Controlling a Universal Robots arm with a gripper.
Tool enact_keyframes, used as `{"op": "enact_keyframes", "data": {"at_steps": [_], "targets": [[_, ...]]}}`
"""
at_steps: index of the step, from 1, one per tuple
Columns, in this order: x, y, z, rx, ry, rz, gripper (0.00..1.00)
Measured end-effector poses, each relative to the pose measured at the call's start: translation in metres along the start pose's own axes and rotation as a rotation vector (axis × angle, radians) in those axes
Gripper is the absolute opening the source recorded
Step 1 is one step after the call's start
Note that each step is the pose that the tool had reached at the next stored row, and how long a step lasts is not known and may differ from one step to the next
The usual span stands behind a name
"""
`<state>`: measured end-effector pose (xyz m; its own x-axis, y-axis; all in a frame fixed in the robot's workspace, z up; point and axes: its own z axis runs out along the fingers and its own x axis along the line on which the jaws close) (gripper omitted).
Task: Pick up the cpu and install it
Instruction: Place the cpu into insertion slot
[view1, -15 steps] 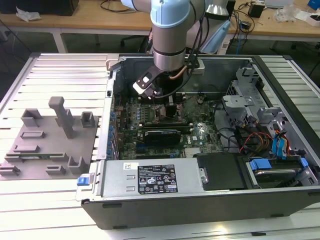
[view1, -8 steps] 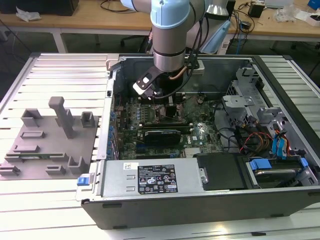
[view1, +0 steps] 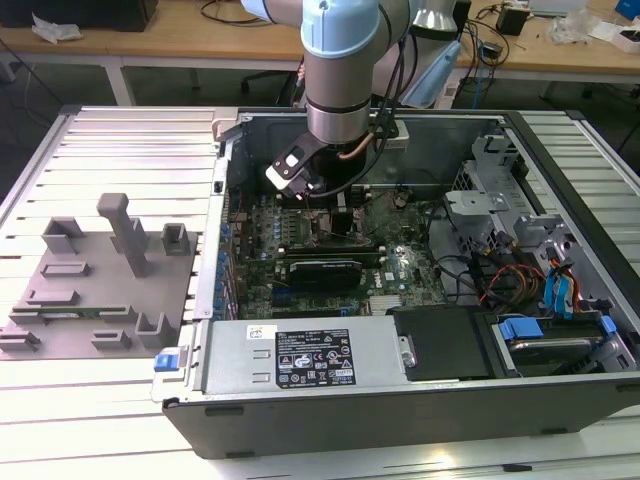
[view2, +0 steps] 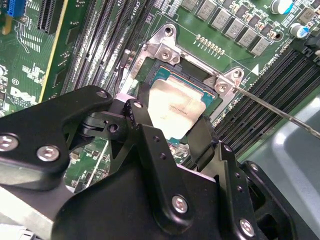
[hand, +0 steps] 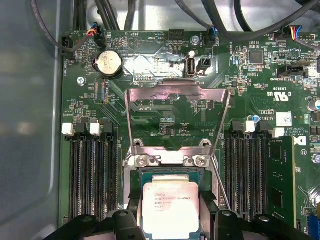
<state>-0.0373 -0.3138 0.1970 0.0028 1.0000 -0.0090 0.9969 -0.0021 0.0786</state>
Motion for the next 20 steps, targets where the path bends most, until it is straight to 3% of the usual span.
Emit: {"op": "enact_keyframes", "data": {"at_steps": [13, 15, 16, 20], "targets": [[0.0001, 0.0, 0.0011, -0.0003, 0.0007, 0.0, 0.54], [0.0002, 0.0, 0.0014, -0.0006, 0.001, 0.0, 0.55], [0.0001, 0.0, 0.0013, -0.0004, 0.0006, 0.0, 0.62], [0.0, -0.0001, 0.0011, 0.0, -0.0001, 0.0, 0.62]]}}
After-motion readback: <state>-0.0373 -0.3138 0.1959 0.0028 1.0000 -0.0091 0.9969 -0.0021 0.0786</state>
